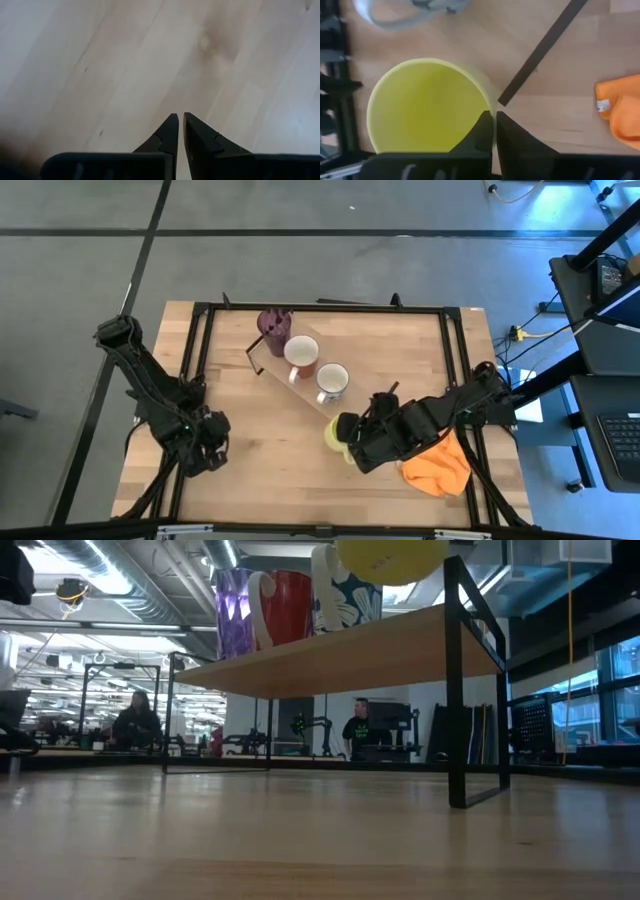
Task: Stack small to large cups/mugs on shelf
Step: Put the yellow mug on the shelf
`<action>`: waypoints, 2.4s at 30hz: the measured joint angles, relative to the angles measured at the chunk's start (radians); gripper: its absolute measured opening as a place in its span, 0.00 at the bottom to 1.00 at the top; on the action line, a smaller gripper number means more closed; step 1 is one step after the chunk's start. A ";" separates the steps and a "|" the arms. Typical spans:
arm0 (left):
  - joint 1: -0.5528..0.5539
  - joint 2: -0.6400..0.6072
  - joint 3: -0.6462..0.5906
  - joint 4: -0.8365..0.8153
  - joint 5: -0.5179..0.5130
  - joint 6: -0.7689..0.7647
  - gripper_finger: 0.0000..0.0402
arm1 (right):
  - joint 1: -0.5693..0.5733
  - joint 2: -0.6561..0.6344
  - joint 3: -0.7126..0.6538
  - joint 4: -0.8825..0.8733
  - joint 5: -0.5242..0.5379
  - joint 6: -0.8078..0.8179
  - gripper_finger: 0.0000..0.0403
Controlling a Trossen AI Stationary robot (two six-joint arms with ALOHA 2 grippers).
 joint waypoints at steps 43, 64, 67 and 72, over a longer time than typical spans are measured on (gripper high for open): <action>-0.032 0.000 0.000 -0.188 0.187 -0.049 0.06 | -0.145 -0.085 -0.137 0.001 0.037 0.073 0.04; -0.032 0.000 0.000 -0.251 0.180 -0.048 0.06 | -0.146 -0.122 -0.226 0.001 -0.046 0.057 0.04; -0.032 0.000 0.000 -0.251 0.180 -0.048 0.06 | -0.145 -0.122 -0.226 0.002 -0.041 0.053 0.04; -0.032 0.000 0.000 -0.251 0.179 -0.048 0.06 | -0.145 -0.122 -0.224 0.001 -0.037 0.036 0.04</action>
